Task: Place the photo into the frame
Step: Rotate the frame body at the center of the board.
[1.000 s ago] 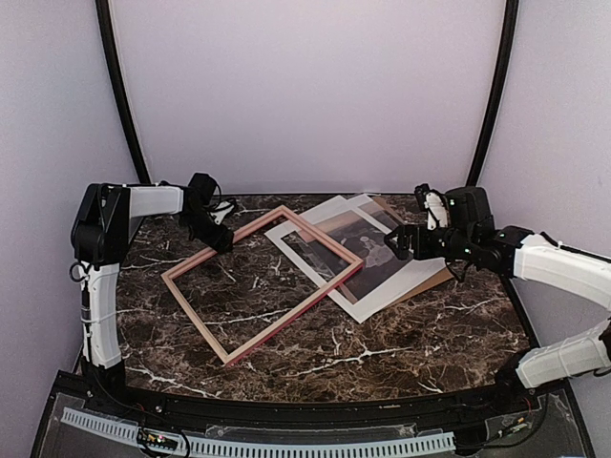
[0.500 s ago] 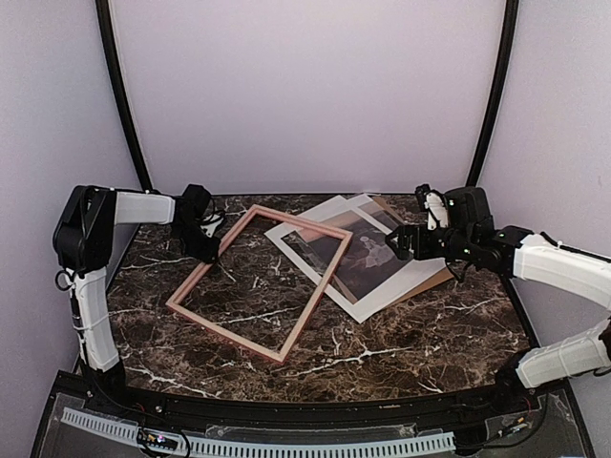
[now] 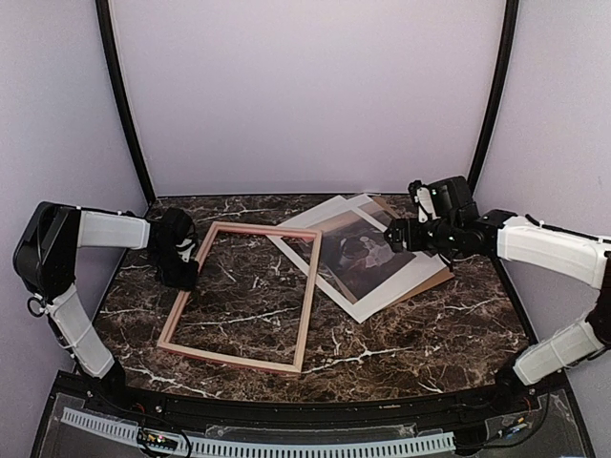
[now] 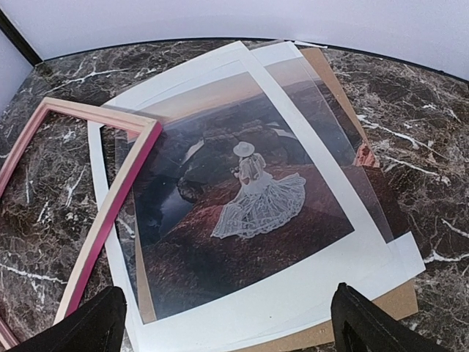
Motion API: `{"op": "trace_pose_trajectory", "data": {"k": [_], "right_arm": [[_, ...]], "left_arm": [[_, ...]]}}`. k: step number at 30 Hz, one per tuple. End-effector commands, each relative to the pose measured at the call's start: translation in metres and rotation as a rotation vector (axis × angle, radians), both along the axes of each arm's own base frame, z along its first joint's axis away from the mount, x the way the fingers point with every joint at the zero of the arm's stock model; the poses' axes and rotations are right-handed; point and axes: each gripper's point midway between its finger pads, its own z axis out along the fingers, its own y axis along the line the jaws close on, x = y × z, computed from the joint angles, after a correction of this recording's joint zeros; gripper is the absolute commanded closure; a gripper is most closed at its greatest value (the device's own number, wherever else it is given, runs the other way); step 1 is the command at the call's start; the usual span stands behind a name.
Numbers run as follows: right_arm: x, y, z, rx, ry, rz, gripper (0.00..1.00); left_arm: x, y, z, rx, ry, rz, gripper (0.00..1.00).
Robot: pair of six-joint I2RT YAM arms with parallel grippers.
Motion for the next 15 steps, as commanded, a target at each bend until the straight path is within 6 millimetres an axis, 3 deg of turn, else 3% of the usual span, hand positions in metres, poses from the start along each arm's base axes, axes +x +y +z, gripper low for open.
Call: {"op": "trace_pose_trajectory", "data": {"k": [1, 8, 15], "right_arm": [[0.026, -0.007, -0.001, -0.059, 0.019, -0.049, 0.01], [0.046, -0.005, -0.012, -0.081, 0.05, -0.033, 0.01], [0.071, -0.029, -0.029, -0.094, 0.092, -0.072, 0.01]], "left_arm": [[-0.018, 0.03, 0.002, 0.084, 0.014, 0.13, 0.83], [-0.011, 0.053, 0.013, 0.116, -0.018, 0.187, 0.83], [-0.005, 0.074, 0.019, 0.2, -0.012, 0.159, 0.83]]}}
